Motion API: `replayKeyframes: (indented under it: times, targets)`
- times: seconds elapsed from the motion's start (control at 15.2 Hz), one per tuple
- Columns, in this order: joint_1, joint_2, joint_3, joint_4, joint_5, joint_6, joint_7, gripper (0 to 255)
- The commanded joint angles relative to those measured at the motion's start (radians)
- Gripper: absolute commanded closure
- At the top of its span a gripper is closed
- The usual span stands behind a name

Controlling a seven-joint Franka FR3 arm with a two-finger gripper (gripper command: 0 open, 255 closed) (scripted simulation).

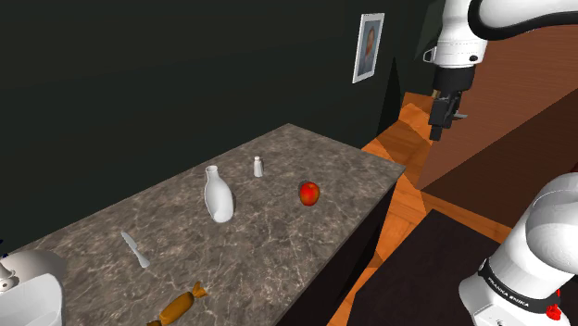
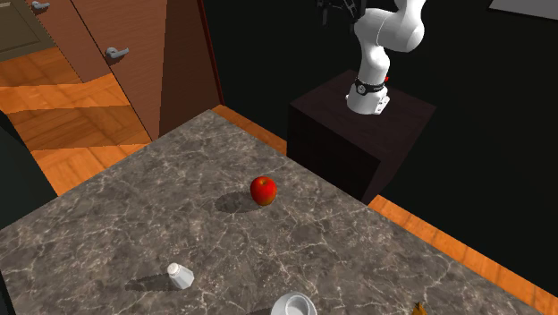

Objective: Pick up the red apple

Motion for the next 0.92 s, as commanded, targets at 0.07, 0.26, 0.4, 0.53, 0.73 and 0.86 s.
replayKeyframes:
  times: [0.07,0.26,0.4,0.53,0.73,0.86]
  targets:
    - [0.003,0.028,-0.002,-0.006,0.002,0.036,-0.001,0]
    - [0.014,0.119,-0.006,-0.016,0.01,0.14,-0.007,0]
    - [0.022,0.185,-0.01,-0.015,0.015,0.208,-0.011,0]
    - [0.029,0.254,-0.012,-0.009,0.022,0.273,-0.017,0]
    - [0.041,0.363,-0.015,0.012,0.034,0.366,-0.027,0]
    - [0.048,0.439,-0.017,0.033,0.043,0.422,-0.034,0]
